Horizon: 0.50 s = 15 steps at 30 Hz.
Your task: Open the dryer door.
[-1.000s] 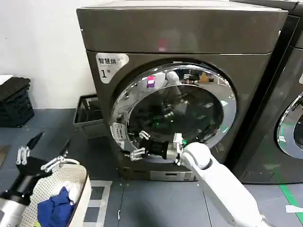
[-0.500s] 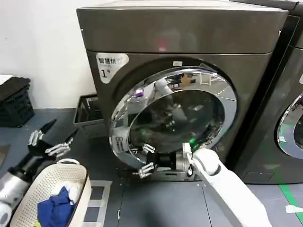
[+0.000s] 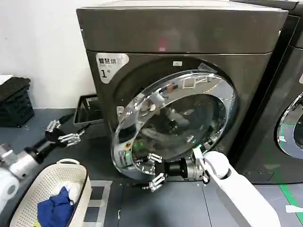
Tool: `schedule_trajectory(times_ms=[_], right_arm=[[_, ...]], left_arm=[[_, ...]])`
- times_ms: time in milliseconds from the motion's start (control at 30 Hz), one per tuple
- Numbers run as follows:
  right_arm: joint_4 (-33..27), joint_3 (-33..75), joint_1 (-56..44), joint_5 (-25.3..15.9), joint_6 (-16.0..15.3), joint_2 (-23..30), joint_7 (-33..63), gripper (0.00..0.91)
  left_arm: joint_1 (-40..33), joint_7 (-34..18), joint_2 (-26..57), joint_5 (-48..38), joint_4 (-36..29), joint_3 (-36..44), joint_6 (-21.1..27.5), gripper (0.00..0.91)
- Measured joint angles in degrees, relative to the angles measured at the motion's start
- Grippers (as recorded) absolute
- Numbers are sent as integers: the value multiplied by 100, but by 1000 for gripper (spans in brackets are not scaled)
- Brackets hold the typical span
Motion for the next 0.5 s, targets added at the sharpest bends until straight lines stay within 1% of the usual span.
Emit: schedule_trajectory(times_ms=[200,333,500], right_arm=[[149,174,-245,-29,107,-149,-574,907],[304,341,-450,-143,138,-294,-995,907],[528,610,-758,-150,294,-474,-1186,907]], left_arm=[[-819,5,227,-36,350,952,-29,907],[-1282,97,311,-218,460,1501,-92,907],[-1902,179,381,-241,610,2253,-125,907]])
